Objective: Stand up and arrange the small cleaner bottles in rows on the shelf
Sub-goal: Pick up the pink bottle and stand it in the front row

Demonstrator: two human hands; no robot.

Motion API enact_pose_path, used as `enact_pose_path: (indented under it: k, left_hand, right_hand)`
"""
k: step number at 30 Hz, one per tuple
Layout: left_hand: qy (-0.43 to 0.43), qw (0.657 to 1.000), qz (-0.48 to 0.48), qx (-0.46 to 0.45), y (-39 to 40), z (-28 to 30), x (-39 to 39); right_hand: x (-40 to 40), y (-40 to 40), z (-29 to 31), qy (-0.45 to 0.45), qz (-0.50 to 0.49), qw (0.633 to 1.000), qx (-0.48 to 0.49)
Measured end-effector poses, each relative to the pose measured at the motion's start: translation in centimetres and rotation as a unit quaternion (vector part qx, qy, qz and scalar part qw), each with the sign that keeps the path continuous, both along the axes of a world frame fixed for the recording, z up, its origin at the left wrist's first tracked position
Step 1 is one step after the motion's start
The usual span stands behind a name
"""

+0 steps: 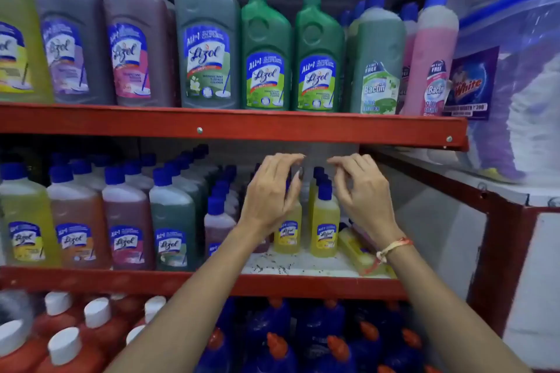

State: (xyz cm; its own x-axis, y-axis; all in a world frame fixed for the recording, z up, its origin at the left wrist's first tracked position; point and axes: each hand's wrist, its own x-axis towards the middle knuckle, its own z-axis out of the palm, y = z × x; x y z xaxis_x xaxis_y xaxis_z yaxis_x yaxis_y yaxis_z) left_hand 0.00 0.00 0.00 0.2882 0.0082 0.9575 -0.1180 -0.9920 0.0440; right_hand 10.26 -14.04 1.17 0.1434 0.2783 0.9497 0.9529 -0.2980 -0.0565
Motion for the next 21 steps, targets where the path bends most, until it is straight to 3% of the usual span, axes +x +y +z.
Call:
enact_pose_path:
  k: [3, 7, 9, 11, 13, 15, 17, 21]
  left_hand:
    - [0.058, 0.997, -0.021, -0.044, -1.3, -2.6, 2.0]
    - [0.196, 0.964, -0.046, -0.174, -2.7, -7.0, 6.7]
    - [0.241, 0.926, -0.062, -0.286, -3.1, -8.2, 9.1]
    - [0.270, 0.853, -0.111, -0.432, -4.1, -9.0, 11.8]
    - [0.300, 0.787, -0.139, -0.521, -4.7, -9.1, 13.7]
    - [0.344, 0.754, -0.132, -0.545, -5.1, -9.4, 15.8]
    - [0.376, 0.722, -0.121, -0.567, -5.3, -9.8, 17.6]
    - [0.354, 0.692, -0.122, -0.618, -5.3, -10.2, 19.8]
  right_hand:
    - [3.3, -0.3, -2.4, 0.167, -0.026, 0.985, -0.020]
    - [10.3, -1.2, -6.2, 0.368, -0.138, 0.917, -0.072]
    - [13.4, -1.7, -7.6, 0.403, -0.190, 0.887, -0.118]
    - [16.2, -2.2, -8.6, 0.430, -0.223, 0.853, -0.197]
    - [17.4, -2.5, -8.8, 0.475, -0.199, 0.826, -0.228]
    - [18.3, -2.7, -8.9, 0.557, -0.128, 0.794, -0.209]
    - [18.1, -3.1, -8.8, 0.656, -0.047, 0.738, -0.152]
    - [17.0, -4.4, -7.7, 0.734, 0.040, 0.666, -0.127]
